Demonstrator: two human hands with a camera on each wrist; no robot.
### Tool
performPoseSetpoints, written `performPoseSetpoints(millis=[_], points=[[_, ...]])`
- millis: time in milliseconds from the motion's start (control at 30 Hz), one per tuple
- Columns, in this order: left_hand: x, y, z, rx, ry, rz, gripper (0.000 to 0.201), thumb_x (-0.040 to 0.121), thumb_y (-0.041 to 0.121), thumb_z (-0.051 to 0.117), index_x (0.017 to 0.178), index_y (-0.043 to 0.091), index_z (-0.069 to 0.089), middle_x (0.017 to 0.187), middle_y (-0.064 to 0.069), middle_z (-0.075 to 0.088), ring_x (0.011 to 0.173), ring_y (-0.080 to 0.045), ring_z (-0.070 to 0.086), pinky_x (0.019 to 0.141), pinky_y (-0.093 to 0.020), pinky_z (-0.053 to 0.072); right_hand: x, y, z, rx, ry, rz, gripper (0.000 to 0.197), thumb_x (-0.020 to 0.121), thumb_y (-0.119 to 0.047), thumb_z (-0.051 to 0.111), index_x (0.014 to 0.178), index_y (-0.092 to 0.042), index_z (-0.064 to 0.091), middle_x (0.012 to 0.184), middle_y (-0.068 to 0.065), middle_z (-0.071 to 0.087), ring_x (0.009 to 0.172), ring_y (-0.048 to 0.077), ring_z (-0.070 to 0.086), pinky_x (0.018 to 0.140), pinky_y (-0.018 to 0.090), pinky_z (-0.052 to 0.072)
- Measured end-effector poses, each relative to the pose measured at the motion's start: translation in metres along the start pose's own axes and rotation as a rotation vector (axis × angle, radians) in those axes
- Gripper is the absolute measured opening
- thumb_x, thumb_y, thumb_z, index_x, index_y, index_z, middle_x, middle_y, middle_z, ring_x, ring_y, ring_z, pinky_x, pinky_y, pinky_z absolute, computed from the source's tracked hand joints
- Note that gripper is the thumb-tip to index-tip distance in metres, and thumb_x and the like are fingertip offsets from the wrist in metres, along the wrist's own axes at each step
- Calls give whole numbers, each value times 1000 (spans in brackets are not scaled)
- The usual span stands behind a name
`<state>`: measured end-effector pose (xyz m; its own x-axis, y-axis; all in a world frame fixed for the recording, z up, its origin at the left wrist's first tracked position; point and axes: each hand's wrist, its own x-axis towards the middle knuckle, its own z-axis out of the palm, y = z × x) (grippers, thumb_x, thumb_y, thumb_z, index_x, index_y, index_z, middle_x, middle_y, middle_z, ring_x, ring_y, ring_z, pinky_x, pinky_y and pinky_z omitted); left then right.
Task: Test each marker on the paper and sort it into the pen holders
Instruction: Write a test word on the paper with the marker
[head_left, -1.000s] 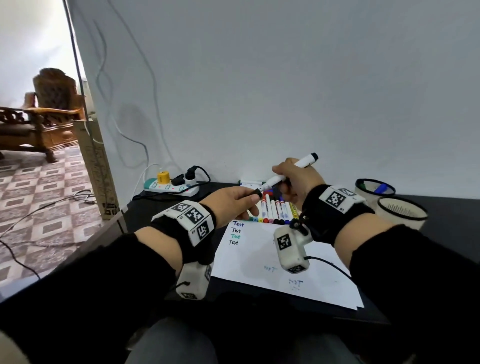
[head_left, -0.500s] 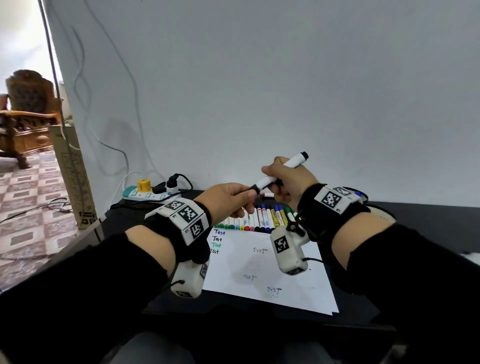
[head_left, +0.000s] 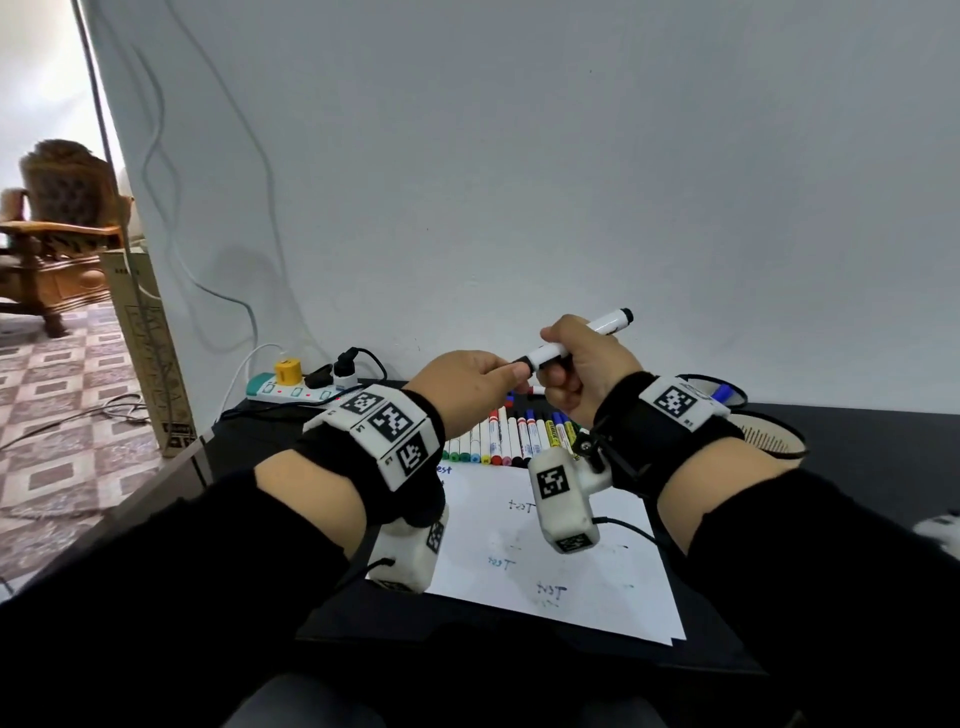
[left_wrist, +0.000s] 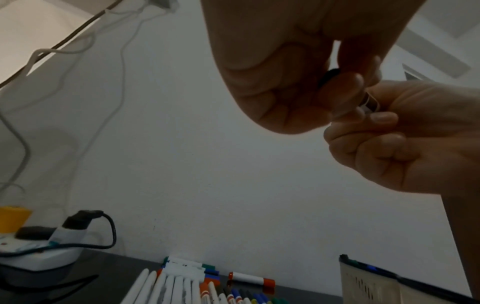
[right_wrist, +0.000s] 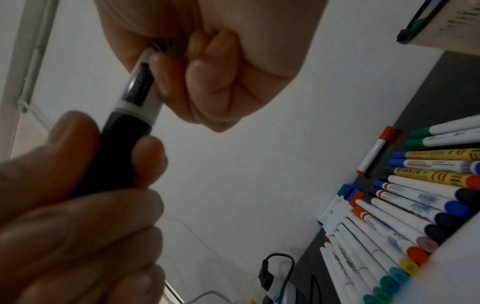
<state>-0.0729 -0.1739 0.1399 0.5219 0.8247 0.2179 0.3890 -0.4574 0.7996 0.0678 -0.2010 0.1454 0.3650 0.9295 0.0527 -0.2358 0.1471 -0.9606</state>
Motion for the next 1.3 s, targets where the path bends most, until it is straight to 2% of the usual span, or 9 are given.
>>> performPoseSetpoints(millis=[333, 500, 600, 700, 800, 933, 1067, 1233, 1300], points=[[5, 4, 3, -81, -56, -53, 31, 96, 36, 45, 73, 23, 60, 62, 4, 49, 59, -13, 45, 73, -30, 42, 4, -3, 2, -22, 10, -8, 32, 88, -6, 47, 59, -15, 36, 53, 5, 31, 35, 11, 26, 37, 14, 17], [6, 3, 2, -44, -81, -62, 32, 97, 37, 43, 79, 19, 62, 62, 5, 49, 59, -12, 45, 70, -26, 42, 3, 2, 0, -23, 18, 13, 30, 90, -8, 47, 62, -15, 38, 45, 1, 31, 33, 10, 27, 33, 13, 20], [6, -1, 4, 18, -78, -91, 32, 98, 38, 40, 93, 16, 63, 65, 6, 49, 60, -9, 46, 68, -23, 41, 7, 7, -4, -116, 30, 22, 31, 92, -18, 56, 64, -15, 43, 43, 0, 37, 33, 10, 28, 33, 14, 21], [9, -2, 6, 89, -52, -108, 31, 98, 39, 38, 93, 19, 61, 68, 6, 50, 61, -9, 48, 72, -25, 42, 11, 6, -10, -194, 43, -24, 34, 88, -31, 66, 66, -11, 49, 48, 3, 49, 33, 9, 29, 34, 17, 23], [13, -2, 6, 139, -17, -130, 34, 98, 40, 37, 97, 18, 62, 70, 4, 52, 63, -12, 49, 75, -28, 43, 15, 3, -13, -160, 124, -110, 23, 88, -22, 67, 86, -8, 50, 61, 8, 59, 38, 9, 37, 38, 20, 30], [19, -2, 7, 179, 9, -179, 41, 97, 42, 39, 103, 11, 65, 78, -2, 56, 70, -19, 51, 72, -29, 43, 17, -2, -16, -752, 103, -274, 30, 87, -3, 55, 113, -19, 54, 79, 0, 57, 55, 10, 46, 49, 18, 37], [28, 3, 10, 285, -7, -163, 43, 97, 43, 37, 104, 11, 65, 84, -5, 58, 74, -20, 53, 72, -30, 45, 17, -5, -19, -1329, -30, -460, 35, 88, -17, 59, 122, -25, 57, 95, -2, 46, 81, 11, 47, 69, 19, 37], [39, 13, 28, 554, -93, -30, 38, 98, 42, 35, 90, 13, 56, 76, -2, 56, 63, -16, 48, 55, -25, 34, 27, -5, -40, -1641, -11, -480, 23, 91, -23, 52, 114, -18, 54, 107, 6, 54, 95, 23, 53, 75, 29, 41], [41, 10, 37, 667, -143, 12, 38, 99, 43, 31, 105, 16, 57, 92, -2, 62, 82, -18, 57, 63, -27, 40, 31, -5, -50, -1679, 9, -412, 21, 92, -19, 49, 112, -15, 51, 106, 9, 56, 91, 26, 53, 73, 31, 42]])
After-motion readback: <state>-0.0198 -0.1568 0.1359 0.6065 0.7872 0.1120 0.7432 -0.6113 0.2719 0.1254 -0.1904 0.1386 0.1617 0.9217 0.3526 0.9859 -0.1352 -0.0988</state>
